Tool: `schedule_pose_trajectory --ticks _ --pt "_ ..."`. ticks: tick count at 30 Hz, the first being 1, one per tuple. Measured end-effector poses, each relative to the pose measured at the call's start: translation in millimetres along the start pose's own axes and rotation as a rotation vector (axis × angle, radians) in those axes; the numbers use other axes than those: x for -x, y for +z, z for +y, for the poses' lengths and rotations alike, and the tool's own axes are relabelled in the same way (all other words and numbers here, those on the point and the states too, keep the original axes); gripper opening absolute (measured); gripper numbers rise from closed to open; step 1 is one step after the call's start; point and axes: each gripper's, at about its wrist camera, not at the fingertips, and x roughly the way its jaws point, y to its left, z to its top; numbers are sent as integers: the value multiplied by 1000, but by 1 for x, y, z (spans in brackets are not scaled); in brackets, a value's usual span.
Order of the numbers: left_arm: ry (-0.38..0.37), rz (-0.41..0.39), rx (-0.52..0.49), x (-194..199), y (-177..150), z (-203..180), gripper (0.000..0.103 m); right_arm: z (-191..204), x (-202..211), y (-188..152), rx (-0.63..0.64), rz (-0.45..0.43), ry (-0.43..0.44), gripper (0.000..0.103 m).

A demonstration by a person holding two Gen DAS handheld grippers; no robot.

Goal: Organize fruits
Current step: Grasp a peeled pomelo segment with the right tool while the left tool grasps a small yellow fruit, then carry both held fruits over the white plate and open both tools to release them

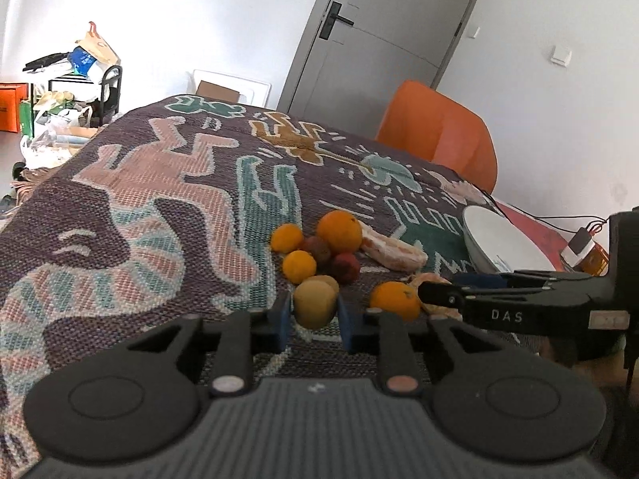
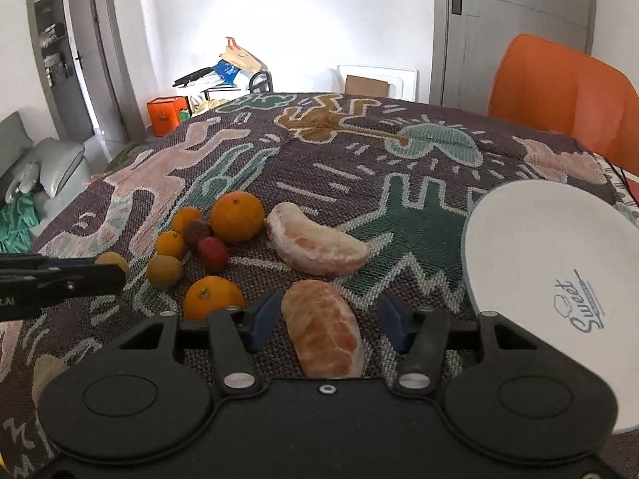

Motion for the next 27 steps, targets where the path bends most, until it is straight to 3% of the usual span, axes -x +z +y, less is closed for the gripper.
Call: schedule_pose_trajectory --ticks 11,15,17,27 --pt "-8 -2 -5 2 -2 -4 23 16 8 -15 74 26 -24 32" --pt "-15 -9 -28 4 0 -13 23 12 15 -17 50 10 -30 28" --pt "-20 -11 -38 6 1 -18 23 7 23 -18 20 -11 -19 20" --pt "-47 -22 -102 6 9 -47 23 -16 53 -23 -63 -74 -15 18"
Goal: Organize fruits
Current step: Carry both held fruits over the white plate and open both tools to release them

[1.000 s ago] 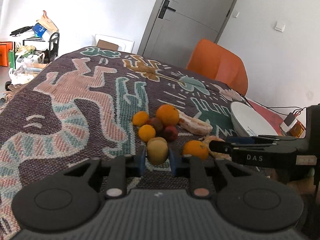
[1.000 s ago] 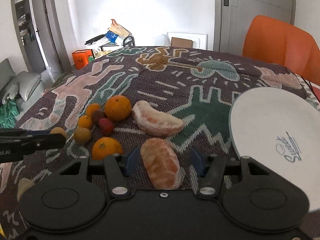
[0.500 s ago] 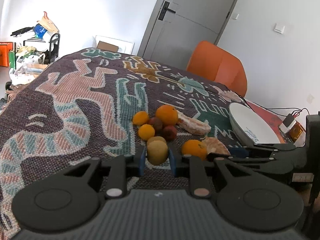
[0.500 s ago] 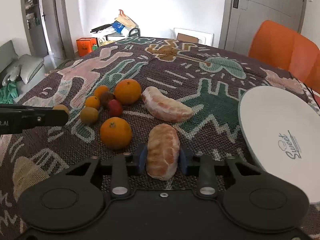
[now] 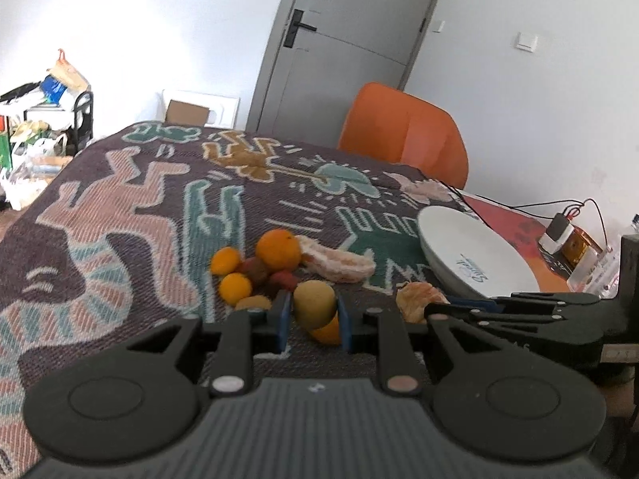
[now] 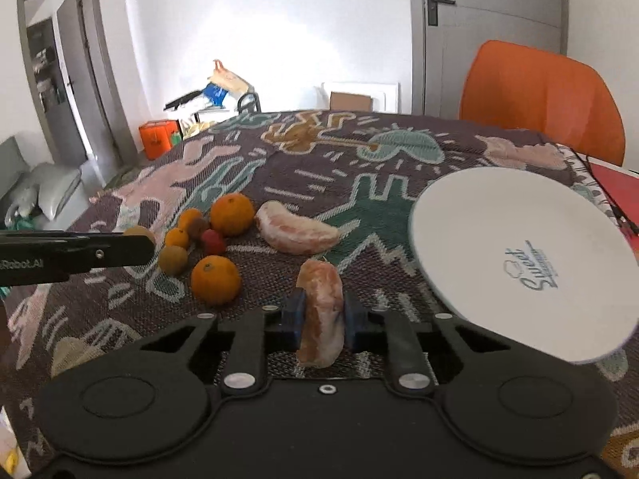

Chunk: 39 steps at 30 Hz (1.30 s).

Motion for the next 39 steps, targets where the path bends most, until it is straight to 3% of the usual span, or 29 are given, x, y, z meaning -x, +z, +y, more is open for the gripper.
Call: schedule_pose_trajectory --ticks 7,15,26,34,39 --pt "-24 -14 -44 -5 12 -21 23 -16 23 4 -54 -69 3 18" --pt "-69 -20 -93 -18 22 -52 23 -48 48 10 -112 -151 -64 17" --pt "-136 -7 -158 -50 31 -103 23 -111 53 -3 -237 -169 -213 17" --pt "-156 21 -193 -84 34 -134 23 -136 48 -14 -286 -178 -276 18" --pt "-165 45 -214 -102 34 -149 23 -143 55 -20 -327 -210 -283 29"
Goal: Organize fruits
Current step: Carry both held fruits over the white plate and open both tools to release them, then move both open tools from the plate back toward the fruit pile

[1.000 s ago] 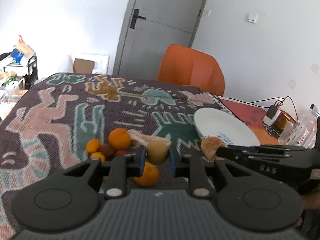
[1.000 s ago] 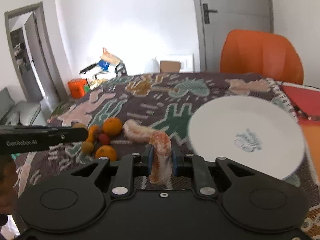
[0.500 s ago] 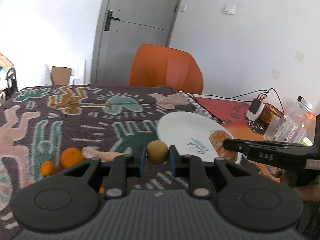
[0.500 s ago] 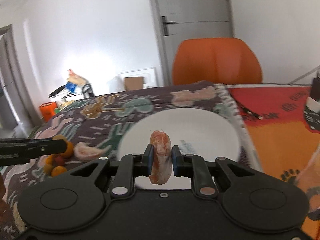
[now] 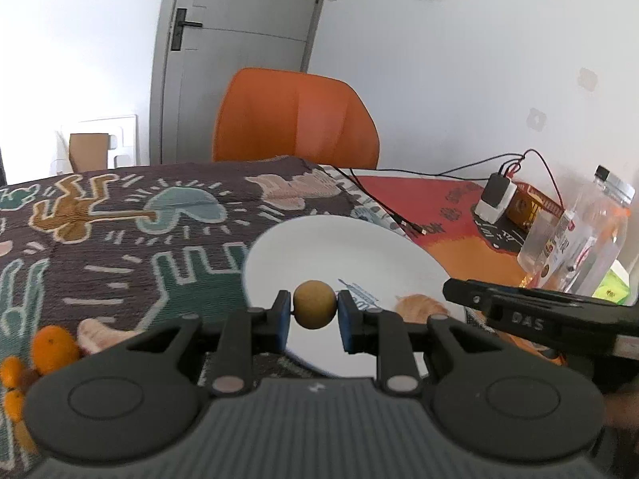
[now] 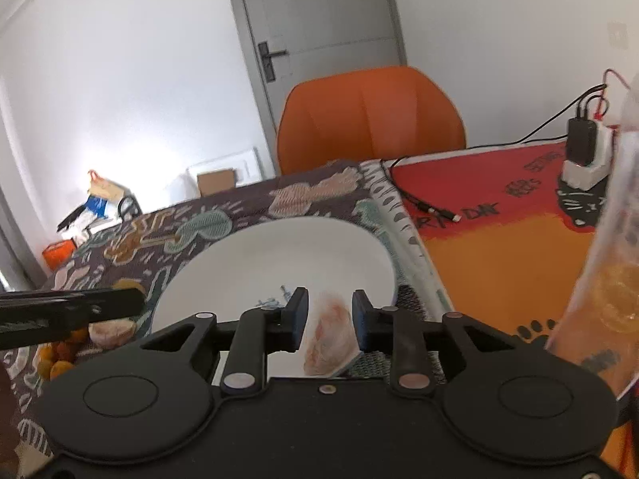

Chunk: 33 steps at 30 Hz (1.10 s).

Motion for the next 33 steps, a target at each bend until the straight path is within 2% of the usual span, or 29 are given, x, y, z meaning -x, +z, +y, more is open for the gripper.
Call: schedule_pose_trajectory --ticks 3,7,10,13,15,19,21,23,25,27,30,33 --pt "-7 16 -9 -8 1 -5 23 -4 7 -3 -22 -5 12 29" --pt "-7 -8 -15 -10 3 -11 25 1 16 -8 -15 1 40 30" --pt "-8 -22 -30 -7 4 -14 29 6 20 -13 -3 5 47 36" --pt "14 -29 -31 -1 3 -12 42 10 25 -17 -4 5 53 41" --pt "27 -43 -27 7 1 -9 55 13 27 -19 -2 3 52 46" --pt "57 -67 -33 22 -2 -3 73 20 31 -22 0 -3 52 58" --pt "72 -82 -43 31 -4 -1 81 23 34 -23 -1 -11 52 70" --pt "93 -103 -37 40 -6 2 88 26 37 -24 -2 -18 52 78" --pt "109 -120 -27 49 -8 6 91 28 40 -25 -8 -27 57 84" --pt "113 -128 -20 59 -9 12 91 31 44 -26 -17 -38 55 95" --pt "125 -150 2 73 -13 22 92 38 48 -28 -6 -51 51 102" --pt "147 -161 29 88 -16 32 93 42 51 -28 -12 -51 61 103"
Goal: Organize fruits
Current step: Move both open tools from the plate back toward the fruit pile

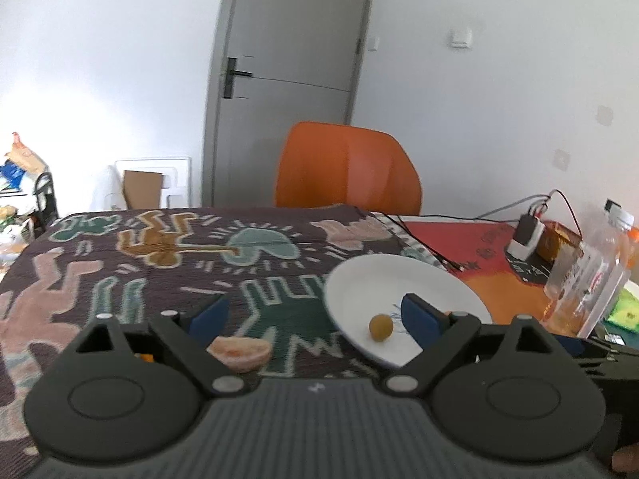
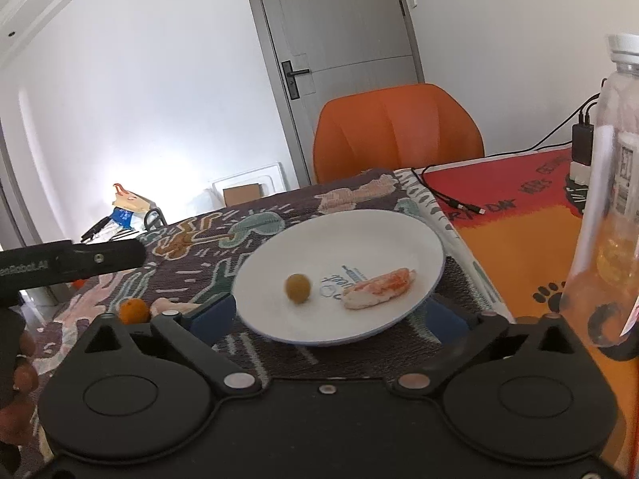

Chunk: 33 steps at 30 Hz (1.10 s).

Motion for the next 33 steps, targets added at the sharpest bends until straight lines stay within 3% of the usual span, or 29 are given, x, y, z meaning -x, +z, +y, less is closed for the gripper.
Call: schedule_pose_trajectory --ticks 5,16,33 --pt "63 -11 29 23 -3 20 95 9 5 -1 -7 1 -3 103" --pt "124 -7 63 69 -17 56 96 37 20 -2 45 -4 34 103" --pt "80 13 101 80 -50 90 93 65 19 -9 99 -5 59 102"
